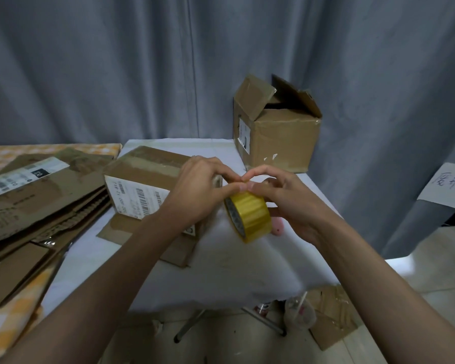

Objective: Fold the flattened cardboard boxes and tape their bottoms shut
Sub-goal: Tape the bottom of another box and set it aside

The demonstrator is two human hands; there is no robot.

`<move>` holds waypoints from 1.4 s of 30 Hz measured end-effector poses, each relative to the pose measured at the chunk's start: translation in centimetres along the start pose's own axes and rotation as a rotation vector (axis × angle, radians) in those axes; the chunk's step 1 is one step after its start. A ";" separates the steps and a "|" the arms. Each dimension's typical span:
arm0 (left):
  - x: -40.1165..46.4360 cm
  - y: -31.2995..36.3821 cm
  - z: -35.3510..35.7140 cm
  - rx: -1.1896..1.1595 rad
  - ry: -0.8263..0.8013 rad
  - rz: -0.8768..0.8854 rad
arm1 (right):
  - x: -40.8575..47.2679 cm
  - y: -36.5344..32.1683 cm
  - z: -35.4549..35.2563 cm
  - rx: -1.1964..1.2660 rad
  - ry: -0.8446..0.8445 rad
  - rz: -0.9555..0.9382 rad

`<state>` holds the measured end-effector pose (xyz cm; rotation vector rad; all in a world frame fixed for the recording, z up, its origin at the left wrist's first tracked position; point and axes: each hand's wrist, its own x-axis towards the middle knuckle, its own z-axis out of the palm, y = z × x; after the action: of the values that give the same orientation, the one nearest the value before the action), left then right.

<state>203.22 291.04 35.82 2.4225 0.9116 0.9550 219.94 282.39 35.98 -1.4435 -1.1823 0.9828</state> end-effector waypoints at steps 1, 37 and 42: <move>-0.1 0.1 0.0 -0.027 0.034 -0.036 | 0.0 0.0 0.2 -0.002 0.012 -0.015; -0.8 0.0 0.7 -0.016 0.234 -0.031 | 0.2 0.6 -0.9 -0.194 -0.051 -0.045; -0.7 -0.3 0.7 0.104 0.178 -0.065 | 0.1 0.9 -0.9 -0.109 -0.092 -0.064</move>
<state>203.21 290.67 34.87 2.4052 1.1200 1.1396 220.94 282.29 35.29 -1.4490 -1.3595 0.9610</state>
